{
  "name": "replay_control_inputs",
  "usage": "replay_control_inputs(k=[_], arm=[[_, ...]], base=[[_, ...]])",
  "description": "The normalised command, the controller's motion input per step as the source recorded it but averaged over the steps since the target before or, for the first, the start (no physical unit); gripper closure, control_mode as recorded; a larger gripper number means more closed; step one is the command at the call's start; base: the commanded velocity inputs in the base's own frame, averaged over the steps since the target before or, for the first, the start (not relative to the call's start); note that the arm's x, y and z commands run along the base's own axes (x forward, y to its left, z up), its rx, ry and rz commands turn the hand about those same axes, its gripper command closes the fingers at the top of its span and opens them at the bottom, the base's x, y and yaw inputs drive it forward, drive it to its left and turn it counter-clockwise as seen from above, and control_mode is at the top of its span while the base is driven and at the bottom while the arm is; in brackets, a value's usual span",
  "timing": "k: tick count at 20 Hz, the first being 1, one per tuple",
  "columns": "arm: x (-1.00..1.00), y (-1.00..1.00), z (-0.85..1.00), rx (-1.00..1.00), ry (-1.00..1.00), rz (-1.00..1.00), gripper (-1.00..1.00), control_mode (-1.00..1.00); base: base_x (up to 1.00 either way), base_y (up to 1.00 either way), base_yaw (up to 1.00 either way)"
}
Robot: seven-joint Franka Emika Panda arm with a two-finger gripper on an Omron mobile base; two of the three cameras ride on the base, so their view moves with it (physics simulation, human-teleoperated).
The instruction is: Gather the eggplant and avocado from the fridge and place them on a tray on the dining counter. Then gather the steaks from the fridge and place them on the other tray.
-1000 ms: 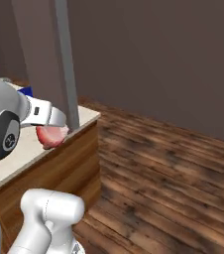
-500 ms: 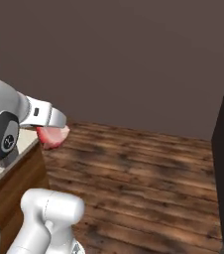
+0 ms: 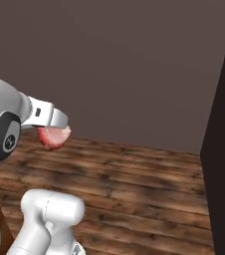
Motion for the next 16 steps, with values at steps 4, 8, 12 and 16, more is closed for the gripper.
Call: replay_control_inputs(k=[4, 8, 12, 16], arm=[[0.0, 0.0, 0.0, 0.0, 0.0, 0.0, 1.0, 1.0], [0.0, 0.0, 0.0, 0.0, 0.0, 0.0, 1.0, 1.0], [0.0, 0.0, 0.0, 0.0, 0.0, 0.0, 1.0, 1.0], [0.0, 0.0, 0.0, 0.0, 0.0, 0.0, 1.0, 1.0]], base=[[1.0, -0.16, -0.06], [1.0, -0.11, 0.08], [1.0, -0.18, 0.37], [1.0, -0.31, 0.68]])
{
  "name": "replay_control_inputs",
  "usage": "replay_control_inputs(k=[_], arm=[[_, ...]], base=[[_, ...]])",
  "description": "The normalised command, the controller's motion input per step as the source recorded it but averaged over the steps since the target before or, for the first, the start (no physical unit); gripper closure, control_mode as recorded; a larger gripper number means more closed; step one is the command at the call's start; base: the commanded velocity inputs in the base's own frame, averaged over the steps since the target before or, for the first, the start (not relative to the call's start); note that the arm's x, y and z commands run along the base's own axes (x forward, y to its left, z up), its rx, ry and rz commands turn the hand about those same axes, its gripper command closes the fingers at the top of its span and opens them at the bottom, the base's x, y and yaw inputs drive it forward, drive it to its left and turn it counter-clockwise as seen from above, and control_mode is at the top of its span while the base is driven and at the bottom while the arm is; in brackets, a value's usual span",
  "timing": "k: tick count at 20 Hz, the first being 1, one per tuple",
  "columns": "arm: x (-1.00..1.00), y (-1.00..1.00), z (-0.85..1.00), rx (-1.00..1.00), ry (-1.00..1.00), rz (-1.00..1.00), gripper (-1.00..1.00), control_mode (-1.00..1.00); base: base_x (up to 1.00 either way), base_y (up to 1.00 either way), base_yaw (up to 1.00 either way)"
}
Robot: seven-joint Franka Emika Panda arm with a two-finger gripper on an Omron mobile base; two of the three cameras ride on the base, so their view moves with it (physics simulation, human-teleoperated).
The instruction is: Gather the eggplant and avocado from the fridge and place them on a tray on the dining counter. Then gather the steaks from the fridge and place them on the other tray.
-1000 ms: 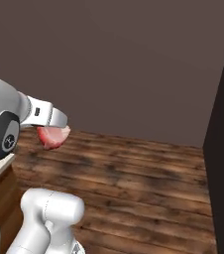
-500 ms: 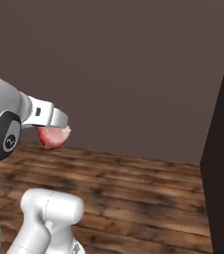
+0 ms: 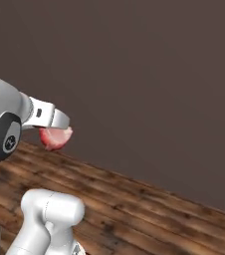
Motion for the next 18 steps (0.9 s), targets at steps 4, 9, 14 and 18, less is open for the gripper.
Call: replay_control_inputs(k=[4, 9, 14, 18], arm=[[0.0, 0.0, 0.0, 0.0, 0.0, 0.0, 1.0, 1.0], [0.0, 0.0, 0.0, 0.0, 0.0, 0.0, 1.0, 1.0], [0.0, 0.0, 0.0, 0.0, 0.0, 0.0, 1.0, 1.0], [0.0, 0.0, 0.0, 0.0, 0.0, 0.0, 1.0, 1.0]], base=[[0.93, -0.19, 0.79], [0.73, -0.16, 0.86], [0.73, -0.28, 0.82], [0.75, -0.29, 0.81]])
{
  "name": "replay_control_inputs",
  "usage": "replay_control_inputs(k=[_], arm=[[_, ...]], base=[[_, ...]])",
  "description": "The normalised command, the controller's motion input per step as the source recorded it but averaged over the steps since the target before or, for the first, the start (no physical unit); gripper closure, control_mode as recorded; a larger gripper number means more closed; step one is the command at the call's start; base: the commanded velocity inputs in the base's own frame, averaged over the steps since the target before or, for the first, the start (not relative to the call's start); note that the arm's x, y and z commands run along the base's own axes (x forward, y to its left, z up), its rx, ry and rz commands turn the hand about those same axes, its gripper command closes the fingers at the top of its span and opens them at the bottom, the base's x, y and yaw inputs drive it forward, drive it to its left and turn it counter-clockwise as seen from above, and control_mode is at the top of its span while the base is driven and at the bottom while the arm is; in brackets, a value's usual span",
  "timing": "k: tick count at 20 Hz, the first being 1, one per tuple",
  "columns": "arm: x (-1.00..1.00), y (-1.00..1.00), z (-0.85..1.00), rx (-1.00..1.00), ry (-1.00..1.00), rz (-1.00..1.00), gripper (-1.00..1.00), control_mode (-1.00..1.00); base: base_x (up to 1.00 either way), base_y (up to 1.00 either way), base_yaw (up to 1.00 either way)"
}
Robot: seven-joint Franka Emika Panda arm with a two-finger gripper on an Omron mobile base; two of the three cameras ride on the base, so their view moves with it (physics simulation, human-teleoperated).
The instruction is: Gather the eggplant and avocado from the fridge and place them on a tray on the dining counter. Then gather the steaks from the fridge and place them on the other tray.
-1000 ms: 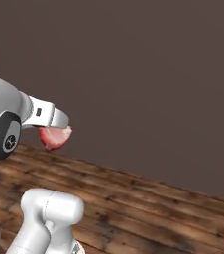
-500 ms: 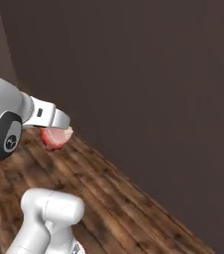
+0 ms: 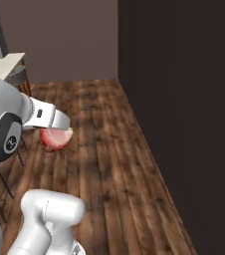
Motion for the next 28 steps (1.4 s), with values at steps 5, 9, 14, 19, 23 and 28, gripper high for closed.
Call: replay_control_inputs(k=[5, 9, 14, 19, 23, 28], arm=[[0.0, 0.0, 0.0, 0.0, 0.0, 0.0, 1.0, 1.0], [0.0, 0.0, 0.0, 0.0, 0.0, 0.0, 1.0, 1.0], [0.0, 0.0, 0.0, 0.0, 0.0, 0.0, 1.0, 1.0], [0.0, 0.0, 0.0, 0.0, 0.0, 0.0, 1.0, 1.0], [0.0, 0.0, 0.0, 0.0, 0.0, 0.0, 1.0, 1.0], [0.0, 0.0, 0.0, 0.0, 0.0, 0.0, 1.0, 1.0]], base=[[0.78, -0.35, 0.78], [0.85, -0.38, 0.75], [0.85, -0.59, 0.67], [0.86, -0.55, 0.69], [0.85, -0.45, 0.72], [0.78, -0.47, 0.72]])
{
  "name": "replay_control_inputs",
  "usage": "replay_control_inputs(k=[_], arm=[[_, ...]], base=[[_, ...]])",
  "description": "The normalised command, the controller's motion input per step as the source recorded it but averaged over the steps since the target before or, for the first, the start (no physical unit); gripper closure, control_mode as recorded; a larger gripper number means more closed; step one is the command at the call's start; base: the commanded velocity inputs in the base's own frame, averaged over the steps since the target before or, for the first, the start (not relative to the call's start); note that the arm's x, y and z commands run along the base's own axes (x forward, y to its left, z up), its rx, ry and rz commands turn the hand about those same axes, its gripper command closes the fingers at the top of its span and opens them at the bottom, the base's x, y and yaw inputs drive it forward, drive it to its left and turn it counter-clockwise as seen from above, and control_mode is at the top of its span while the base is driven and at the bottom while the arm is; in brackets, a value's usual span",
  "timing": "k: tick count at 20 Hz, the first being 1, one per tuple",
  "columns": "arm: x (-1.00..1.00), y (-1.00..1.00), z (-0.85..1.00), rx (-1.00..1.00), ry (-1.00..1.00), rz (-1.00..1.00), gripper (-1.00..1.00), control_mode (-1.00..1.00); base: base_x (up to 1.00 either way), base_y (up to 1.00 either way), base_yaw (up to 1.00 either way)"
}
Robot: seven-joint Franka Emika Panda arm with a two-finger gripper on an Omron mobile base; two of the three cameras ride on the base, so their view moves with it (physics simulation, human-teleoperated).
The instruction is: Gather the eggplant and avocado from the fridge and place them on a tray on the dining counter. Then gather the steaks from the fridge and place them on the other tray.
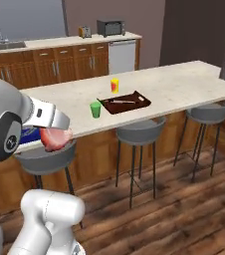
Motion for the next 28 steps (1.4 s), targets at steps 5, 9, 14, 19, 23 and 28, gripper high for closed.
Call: replay_control_inputs(k=[5, 9, 14, 19, 23, 28], arm=[[0.0, 0.0, 0.0, 0.0, 0.0, 0.0, 1.0, 1.0], [0.0, 0.0, 0.0, 0.0, 0.0, 0.0, 1.0, 1.0], [0.0, 0.0, 0.0, 0.0, 0.0, 0.0, 1.0, 1.0], [0.0, 0.0, 0.0, 0.0, 0.0, 0.0, 1.0, 1.0], [0.0, 0.0, 0.0, 0.0, 0.0, 0.0, 1.0, 1.0], [0.0, 0.0, 0.0, 0.0, 0.0, 0.0, 1.0, 1.0]], base=[[0.51, -0.27, 0.74], [0.16, 0.09, 0.65], [0.34, 0.13, 0.39], [0.73, 0.0, 0.12], [0.76, 0.0, 0.18], [0.35, 0.0, 0.25]])
